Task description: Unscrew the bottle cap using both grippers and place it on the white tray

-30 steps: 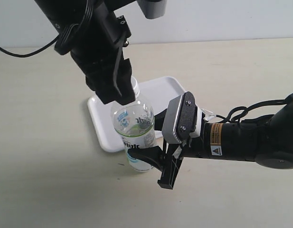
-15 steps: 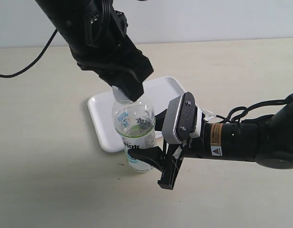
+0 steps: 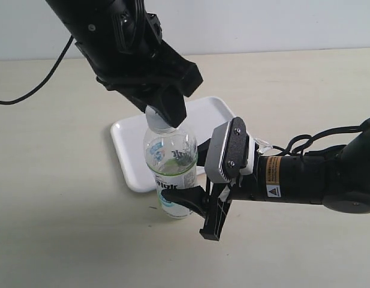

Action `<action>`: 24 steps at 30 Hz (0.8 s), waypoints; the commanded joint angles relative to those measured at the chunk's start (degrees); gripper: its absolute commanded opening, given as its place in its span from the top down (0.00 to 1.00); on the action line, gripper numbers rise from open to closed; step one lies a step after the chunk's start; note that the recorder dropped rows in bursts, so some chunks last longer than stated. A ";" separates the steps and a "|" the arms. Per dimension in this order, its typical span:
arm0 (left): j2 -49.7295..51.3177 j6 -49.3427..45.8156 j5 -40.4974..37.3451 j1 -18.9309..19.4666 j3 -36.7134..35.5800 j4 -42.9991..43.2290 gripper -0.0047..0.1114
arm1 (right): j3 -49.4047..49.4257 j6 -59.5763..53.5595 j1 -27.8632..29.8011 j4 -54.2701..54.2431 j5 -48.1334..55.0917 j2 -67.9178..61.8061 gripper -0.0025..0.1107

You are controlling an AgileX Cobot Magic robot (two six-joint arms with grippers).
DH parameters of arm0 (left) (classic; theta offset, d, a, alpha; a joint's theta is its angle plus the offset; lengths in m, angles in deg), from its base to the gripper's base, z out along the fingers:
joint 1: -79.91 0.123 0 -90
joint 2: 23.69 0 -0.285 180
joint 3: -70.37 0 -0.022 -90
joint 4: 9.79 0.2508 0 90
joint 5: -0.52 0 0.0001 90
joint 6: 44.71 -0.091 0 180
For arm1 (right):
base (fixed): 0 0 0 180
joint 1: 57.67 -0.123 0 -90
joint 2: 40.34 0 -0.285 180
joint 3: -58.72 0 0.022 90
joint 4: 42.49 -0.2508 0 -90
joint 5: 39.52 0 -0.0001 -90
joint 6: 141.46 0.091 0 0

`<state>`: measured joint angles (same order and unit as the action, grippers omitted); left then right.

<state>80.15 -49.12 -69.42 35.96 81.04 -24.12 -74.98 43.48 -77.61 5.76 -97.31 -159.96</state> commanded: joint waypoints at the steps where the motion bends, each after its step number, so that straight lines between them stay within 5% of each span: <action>1: -0.31 -0.11 -0.02 -0.08 0.45 -4.09 0.43 | 0.08 -0.42 -0.08 -0.05 2.23 -0.13 0.98; 3: -0.31 -0.95 -0.02 -0.08 0.45 -4.09 0.36 | 0.08 -0.42 -0.08 -0.05 2.23 -0.13 0.98; 11: -0.31 -7.02 -0.02 0.02 6.53 0.42 0.37 | 0.08 -0.42 -0.08 -0.05 2.23 -0.13 0.98; 24: -3.27 -55.66 -0.02 0.02 10.74 0.50 0.37 | 0.08 -0.42 -0.08 -0.05 2.23 -0.13 0.98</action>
<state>77.48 -97.26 -69.66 35.96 91.24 -23.15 -74.98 43.59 -77.61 5.66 -97.20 -159.96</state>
